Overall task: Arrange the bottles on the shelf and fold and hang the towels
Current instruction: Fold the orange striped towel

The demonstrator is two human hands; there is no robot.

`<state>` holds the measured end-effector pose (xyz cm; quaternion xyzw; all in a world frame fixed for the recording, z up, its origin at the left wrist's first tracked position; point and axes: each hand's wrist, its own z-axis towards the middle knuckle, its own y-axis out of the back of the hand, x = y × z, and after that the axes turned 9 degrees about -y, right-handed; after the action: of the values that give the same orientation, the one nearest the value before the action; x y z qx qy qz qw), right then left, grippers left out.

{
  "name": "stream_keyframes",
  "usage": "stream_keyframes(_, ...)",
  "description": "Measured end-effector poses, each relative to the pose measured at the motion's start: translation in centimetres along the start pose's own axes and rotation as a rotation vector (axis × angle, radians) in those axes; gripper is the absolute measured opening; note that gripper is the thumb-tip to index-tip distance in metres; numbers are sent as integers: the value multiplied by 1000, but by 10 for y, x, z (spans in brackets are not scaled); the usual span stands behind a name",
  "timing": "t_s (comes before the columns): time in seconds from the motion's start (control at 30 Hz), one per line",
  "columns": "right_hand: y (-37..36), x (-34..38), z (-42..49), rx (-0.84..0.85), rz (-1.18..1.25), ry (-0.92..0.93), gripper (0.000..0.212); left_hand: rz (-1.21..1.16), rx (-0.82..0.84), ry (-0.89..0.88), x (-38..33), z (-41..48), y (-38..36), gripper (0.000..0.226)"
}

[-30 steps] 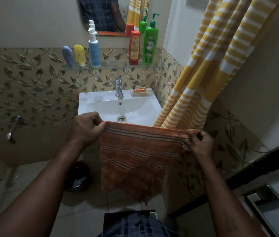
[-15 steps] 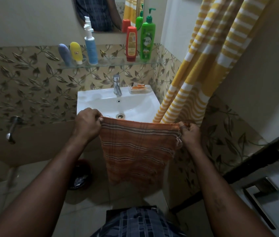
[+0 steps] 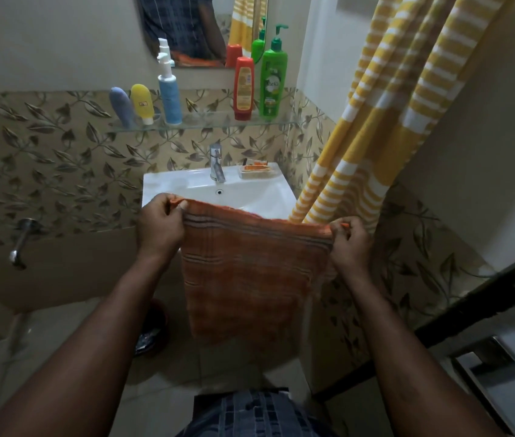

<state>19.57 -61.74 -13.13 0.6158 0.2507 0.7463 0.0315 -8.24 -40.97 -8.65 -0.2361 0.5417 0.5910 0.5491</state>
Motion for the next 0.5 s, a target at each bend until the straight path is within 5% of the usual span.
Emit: stream_keyframes(0.5,-4,14,-13,37,25,83,12,22,-147,-18,8,2,12,10)
